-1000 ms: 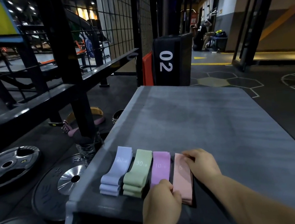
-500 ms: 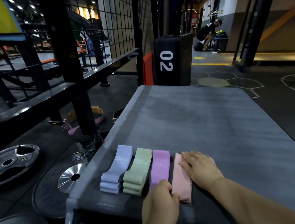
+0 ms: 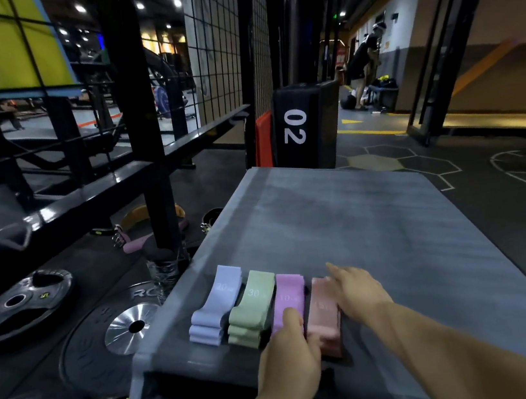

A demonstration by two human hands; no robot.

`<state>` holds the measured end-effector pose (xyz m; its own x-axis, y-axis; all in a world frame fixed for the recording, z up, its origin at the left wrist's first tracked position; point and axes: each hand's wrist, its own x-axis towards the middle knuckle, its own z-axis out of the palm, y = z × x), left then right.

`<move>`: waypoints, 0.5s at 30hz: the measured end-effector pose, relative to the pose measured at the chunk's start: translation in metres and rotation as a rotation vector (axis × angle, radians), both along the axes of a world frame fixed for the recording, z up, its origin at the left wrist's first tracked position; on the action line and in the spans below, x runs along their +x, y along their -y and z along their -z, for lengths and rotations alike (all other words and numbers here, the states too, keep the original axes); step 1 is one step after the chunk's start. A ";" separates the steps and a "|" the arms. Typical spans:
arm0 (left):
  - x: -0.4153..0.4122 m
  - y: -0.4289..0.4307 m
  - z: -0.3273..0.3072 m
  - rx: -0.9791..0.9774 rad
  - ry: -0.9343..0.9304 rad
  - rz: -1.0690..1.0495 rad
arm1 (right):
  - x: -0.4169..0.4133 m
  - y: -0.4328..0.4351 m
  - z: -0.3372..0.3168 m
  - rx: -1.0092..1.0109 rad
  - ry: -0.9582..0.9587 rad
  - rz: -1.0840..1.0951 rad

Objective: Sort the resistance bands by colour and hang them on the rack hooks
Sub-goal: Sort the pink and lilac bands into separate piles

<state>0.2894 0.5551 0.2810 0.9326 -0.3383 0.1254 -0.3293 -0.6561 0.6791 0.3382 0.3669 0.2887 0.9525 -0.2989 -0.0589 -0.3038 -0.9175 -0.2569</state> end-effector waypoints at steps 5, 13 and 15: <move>-0.003 -0.020 -0.019 0.034 0.018 -0.010 | -0.014 -0.016 -0.015 -0.028 0.003 0.012; 0.007 -0.082 -0.023 0.065 -0.051 -0.214 | -0.034 -0.063 -0.047 -0.055 0.008 -0.062; 0.015 -0.096 -0.027 0.004 -0.092 -0.304 | -0.032 -0.078 -0.055 -0.036 0.016 -0.095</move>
